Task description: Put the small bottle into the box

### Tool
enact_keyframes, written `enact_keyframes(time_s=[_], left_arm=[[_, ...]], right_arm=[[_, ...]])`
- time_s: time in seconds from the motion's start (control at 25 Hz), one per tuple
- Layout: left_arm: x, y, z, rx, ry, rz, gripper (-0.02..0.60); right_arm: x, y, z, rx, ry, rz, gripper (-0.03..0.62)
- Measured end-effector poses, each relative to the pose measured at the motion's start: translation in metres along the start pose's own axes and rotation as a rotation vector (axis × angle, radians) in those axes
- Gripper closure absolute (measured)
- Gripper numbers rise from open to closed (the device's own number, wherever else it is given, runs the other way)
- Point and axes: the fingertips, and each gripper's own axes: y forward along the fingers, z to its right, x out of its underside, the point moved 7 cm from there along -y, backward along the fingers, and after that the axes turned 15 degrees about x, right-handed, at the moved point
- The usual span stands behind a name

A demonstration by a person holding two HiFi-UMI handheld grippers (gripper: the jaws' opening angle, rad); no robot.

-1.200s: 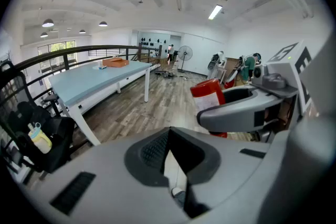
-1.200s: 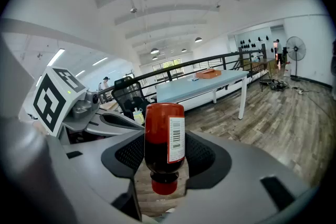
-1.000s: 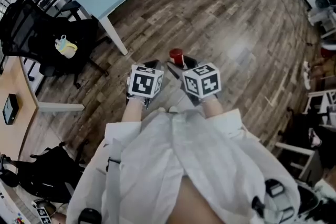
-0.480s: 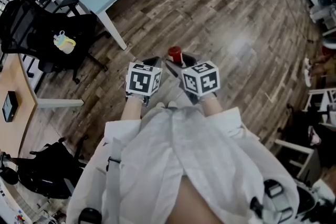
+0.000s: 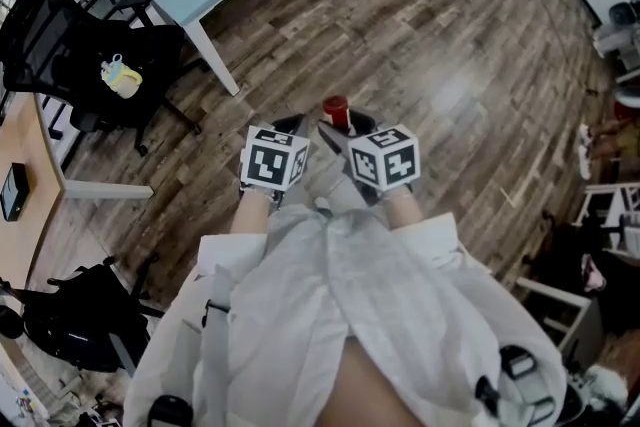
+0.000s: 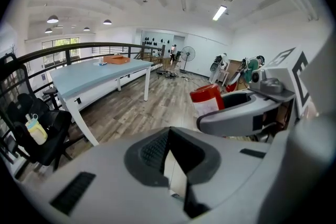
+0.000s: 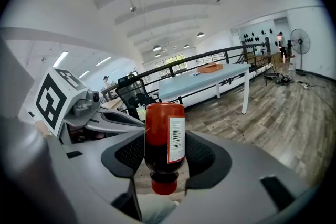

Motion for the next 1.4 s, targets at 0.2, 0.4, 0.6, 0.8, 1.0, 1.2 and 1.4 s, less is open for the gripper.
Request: enact_keyframes(time_s=[0.2,0.4,0.6,0.8,1.0,1.2,1.4], left_arm=[[-0.001,0.010,-0.001,0.000,0.003,-0.025,0.578],[-0.012,0.024,-0.020,0.016,-0.018,-0.014,0.577],[-0.039,0.042,-0.057,0.037,-0.013,-0.026,0.578],[-0.082,0.060,-0.104,0.041,-0.011,-0.031,0.578],[-0.123,0.067,-0.161,0.046,0.007,-0.045,0.578],[-0.169,0.071,-0.214,0.038,0.034,-0.031,0.578],[-0.198,0.076,-0.256,0.049,0.070,-0.042,0.577]], right_arm=[[-0.003,0.008,0.006,-0.014,-0.005,-0.007,0.382],[-0.011,0.022,0.020,-0.009,0.011,-0.013,0.382],[-0.030,0.060,0.036,0.010,0.041,-0.022,0.382],[-0.074,0.107,0.057,0.039,0.060,-0.016,0.382],[-0.123,0.156,0.057,0.042,0.045,-0.013,0.382],[-0.165,0.200,0.064,0.059,0.058,0.001,0.382],[-0.200,0.237,0.067,0.087,0.079,0.025,0.382]])
